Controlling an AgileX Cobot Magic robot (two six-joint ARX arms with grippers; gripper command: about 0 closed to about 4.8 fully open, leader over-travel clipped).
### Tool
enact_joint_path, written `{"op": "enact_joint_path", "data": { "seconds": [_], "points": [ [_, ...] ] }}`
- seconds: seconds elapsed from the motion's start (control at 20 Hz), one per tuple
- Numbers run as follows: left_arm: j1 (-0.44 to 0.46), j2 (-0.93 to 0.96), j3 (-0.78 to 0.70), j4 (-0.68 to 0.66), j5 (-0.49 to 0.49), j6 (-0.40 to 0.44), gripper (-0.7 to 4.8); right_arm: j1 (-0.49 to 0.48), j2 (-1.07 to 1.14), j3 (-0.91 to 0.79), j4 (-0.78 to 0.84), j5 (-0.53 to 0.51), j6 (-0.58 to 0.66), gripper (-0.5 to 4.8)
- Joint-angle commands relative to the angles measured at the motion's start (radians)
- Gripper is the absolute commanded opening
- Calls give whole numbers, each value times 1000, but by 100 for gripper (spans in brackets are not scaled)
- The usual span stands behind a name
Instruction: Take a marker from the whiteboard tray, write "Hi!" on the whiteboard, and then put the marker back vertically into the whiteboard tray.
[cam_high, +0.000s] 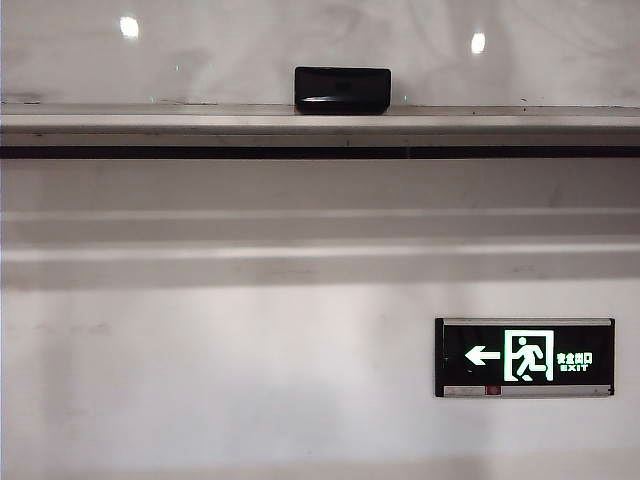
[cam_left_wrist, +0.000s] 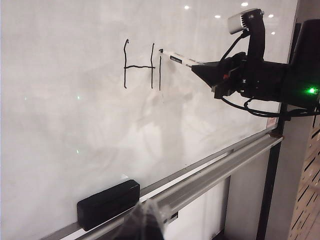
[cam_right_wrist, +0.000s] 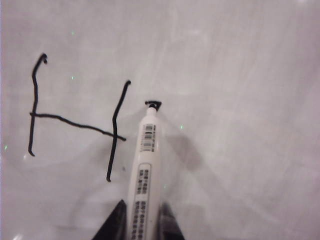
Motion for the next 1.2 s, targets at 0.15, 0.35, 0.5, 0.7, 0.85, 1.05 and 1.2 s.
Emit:
{"op": "enact_joint_path", "data": {
  "seconds": [0.15,0.35,0.5,0.7,0.85,1.05,1.2],
  "points": [
    [0,-2,5,10,6,0,-6,2,-7,5,28,2,-1,-1],
    [0,-3,5,10,5,0,-6,2,-52,5,14,27,-16,-1],
    [0,-3,5,10,5,0,-6,-5,-80,5,41,73,-87,-1],
    [0,-3,5,10,5,0,-6,-40,-69,4,38,25,-86,-1],
    [0,-3,5,10,7,0,-6,-41,-55,4,40,24,-86,-1],
    [0,-3,5,10,6,0,-5,-41,-30,4,71,18,-86,-1],
    [0,-3,5,10,6,0,-6,-41,-16,4,84,22,-86,-1]
  ]
}}
